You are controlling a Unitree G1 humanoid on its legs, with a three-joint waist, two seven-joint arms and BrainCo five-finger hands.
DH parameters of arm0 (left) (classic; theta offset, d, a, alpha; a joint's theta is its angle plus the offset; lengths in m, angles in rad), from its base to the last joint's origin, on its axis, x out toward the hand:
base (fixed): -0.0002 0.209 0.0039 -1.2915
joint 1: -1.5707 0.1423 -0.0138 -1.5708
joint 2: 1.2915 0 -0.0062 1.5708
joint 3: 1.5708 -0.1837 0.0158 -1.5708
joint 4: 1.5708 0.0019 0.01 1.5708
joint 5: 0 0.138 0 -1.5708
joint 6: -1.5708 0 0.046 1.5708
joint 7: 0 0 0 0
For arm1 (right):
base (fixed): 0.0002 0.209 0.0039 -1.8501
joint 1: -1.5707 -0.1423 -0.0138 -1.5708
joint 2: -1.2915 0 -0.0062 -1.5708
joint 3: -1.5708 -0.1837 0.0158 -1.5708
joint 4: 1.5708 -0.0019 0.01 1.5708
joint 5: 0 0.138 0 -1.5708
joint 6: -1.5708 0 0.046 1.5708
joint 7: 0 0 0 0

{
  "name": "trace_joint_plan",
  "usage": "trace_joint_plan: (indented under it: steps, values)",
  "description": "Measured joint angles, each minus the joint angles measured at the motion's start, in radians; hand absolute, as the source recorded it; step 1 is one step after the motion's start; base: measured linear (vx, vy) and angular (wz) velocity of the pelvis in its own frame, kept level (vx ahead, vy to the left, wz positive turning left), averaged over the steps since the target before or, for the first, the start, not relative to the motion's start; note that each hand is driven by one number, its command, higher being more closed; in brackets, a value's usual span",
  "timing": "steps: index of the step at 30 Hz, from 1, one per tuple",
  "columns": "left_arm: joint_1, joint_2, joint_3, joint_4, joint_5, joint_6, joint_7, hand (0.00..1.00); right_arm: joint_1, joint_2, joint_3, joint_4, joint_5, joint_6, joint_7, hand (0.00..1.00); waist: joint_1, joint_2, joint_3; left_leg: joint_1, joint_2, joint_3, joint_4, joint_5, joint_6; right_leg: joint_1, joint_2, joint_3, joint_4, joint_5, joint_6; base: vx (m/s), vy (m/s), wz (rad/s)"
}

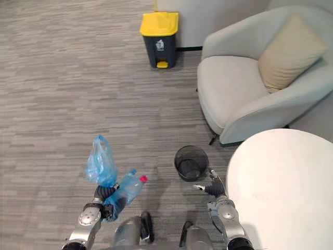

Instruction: Gather rubbish on tea table into small bin, then transfer packed bag to large trash can.

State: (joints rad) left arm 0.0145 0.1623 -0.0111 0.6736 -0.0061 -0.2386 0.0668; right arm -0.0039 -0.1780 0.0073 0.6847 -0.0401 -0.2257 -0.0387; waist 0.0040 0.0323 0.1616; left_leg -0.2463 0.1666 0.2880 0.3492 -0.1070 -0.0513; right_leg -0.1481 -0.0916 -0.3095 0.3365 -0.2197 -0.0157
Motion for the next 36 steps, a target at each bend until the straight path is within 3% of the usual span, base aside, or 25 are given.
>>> trace_joint_plan:
  steps: [3, 7, 16, 21, 23, 25, 27, 28, 30, 32, 33, 34, 36]
  values:
    - [0.016, 0.01, 0.001, 0.014, 0.001, 0.004, -0.001, 1.0, 0.014, 0.038, -0.006, 0.012, 0.0, 0.001, 0.003, 0.0, -0.003, -0.029, -0.013, 0.084, -0.056, 0.003, -0.142, 0.073, -0.009, 0.086, -0.014, -0.019, -0.125, 0.067, 0.032, 0.0, 0.113, 0.29]
    - [0.031, 0.017, 0.0, 0.015, 0.017, 0.004, -0.002, 1.0, -0.005, 0.037, -0.007, 0.039, -0.001, 0.002, 0.011, 0.0, -0.017, -0.024, -0.029, 0.1, -0.098, -0.001, -0.216, 0.113, 0.02, 0.097, -0.032, -0.019, -0.18, 0.103, 0.056, -0.04, 0.112, 0.09]
    - [0.037, 0.035, 0.001, 0.043, 0.022, 0.011, -0.003, 1.0, -0.01, 0.042, -0.007, 0.057, -0.002, 0.017, 0.021, 0.0, -0.018, -0.038, -0.04, 0.119, -0.125, 0.0, -0.316, 0.143, 0.059, 0.089, -0.032, -0.013, -0.235, 0.143, 0.069, -0.06, 0.048, -0.02]
    - [0.054, 0.035, 0.004, 0.043, 0.022, 0.012, -0.003, 1.0, -0.026, 0.042, -0.007, 0.058, -0.003, 0.018, 0.022, 0.0, -0.017, -0.043, -0.042, 0.064, -0.142, 0.013, -0.232, 0.069, 0.091, 0.026, -0.074, 0.011, -0.142, 0.083, 0.115, 0.03, 0.079, -0.02]
    - [0.063, 0.032, 0.004, 0.043, 0.022, 0.015, -0.005, 1.0, -0.026, 0.041, -0.007, 0.068, -0.007, 0.018, 0.022, 0.0, -0.018, -0.045, -0.042, 0.044, -0.152, 0.011, -0.163, 0.015, 0.101, 0.005, -0.106, 0.016, -0.052, 0.051, 0.134, 0.13, 0.108, 0.09]
    - [0.079, 0.03, 0.005, 0.043, 0.022, 0.016, -0.017, 1.0, -0.021, 0.045, -0.006, 0.082, -0.009, 0.023, 0.024, 0.0, -0.02, -0.042, -0.043, 0.067, -0.169, -0.014, -0.102, -0.046, 0.119, -0.031, -0.15, 0.053, 0.139, 0.044, 0.144, 0.23, 0.174, 0.23]
    - [0.076, 0.03, 0.005, 0.041, 0.022, 0.016, -0.02, 1.0, -0.009, 0.046, -0.006, 0.082, -0.009, 0.024, 0.024, 0.0, -0.021, -0.046, -0.042, 0.087, -0.184, -0.044, -0.087, -0.077, 0.136, -0.064, -0.169, 0.09, 0.272, 0.056, 0.128, 0.2, 0.119, 0.46]
    - [0.076, 0.032, 0.005, 0.04, 0.021, 0.016, -0.02, 1.0, -0.002, 0.047, -0.004, 0.085, -0.009, 0.03, 0.025, 0.0, -0.027, -0.044, -0.04, 0.101, -0.187, -0.068, -0.075, -0.094, 0.151, -0.109, -0.161, 0.132, 0.363, 0.029, 0.129, 0.2, 0.061, 0.51]
    - [0.076, 0.037, 0.007, 0.04, 0.019, 0.016, -0.02, 1.0, 0.0, 0.046, 0.0, 0.085, -0.009, 0.033, 0.028, 0.0, -0.033, -0.044, -0.04, 0.115, -0.186, -0.099, -0.061, -0.117, 0.157, -0.152, -0.12, 0.15, 0.387, -0.027, 0.116, 0.26, 0.03, 0.49]
    - [0.076, 0.037, 0.014, 0.04, 0.018, 0.017, -0.019, 1.0, -0.004, 0.042, 0.001, 0.086, -0.009, 0.034, 0.03, 0.0, -0.038, -0.045, -0.037, 0.145, -0.183, -0.12, -0.063, -0.134, 0.155, -0.201, -0.074, 0.143, 0.351, -0.046, 0.096, 0.26, -0.016, 0.43]
    - [0.073, 0.04, 0.017, 0.04, 0.018, 0.017, -0.019, 1.0, -0.005, 0.038, 0.001, 0.088, -0.009, 0.034, 0.033, 0.0, -0.046, -0.032, -0.027, 0.171, -0.181, -0.133, -0.068, -0.144, 0.146, -0.225, -0.045, 0.123, 0.298, -0.041, 0.089, 0.4, -0.059, 0.37]
    - [0.071, 0.041, 0.019, 0.039, 0.018, 0.017, -0.019, 1.0, -0.005, 0.035, 0.002, 0.088, -0.009, 0.034, 0.034, 0.0, -0.046, -0.035, -0.027, 0.187, -0.181, -0.138, -0.072, -0.15, 0.139, -0.237, -0.032, 0.111, 0.268, -0.04, 0.087, 0.36, -0.063, 0.4]
    - [0.065, 0.05, 0.019, 0.039, 0.018, 0.016, -0.018, 1.0, 0.006, 0.027, -0.001, 0.088, -0.009, 0.035, 0.035, 0.0, -0.048, -0.048, -0.033, 0.228, -0.19, -0.153, -0.059, -0.18, 0.075, -0.236, -0.006, 0.092, 0.127, 0.057, 0.008, 0.46, -0.111, 0.47]
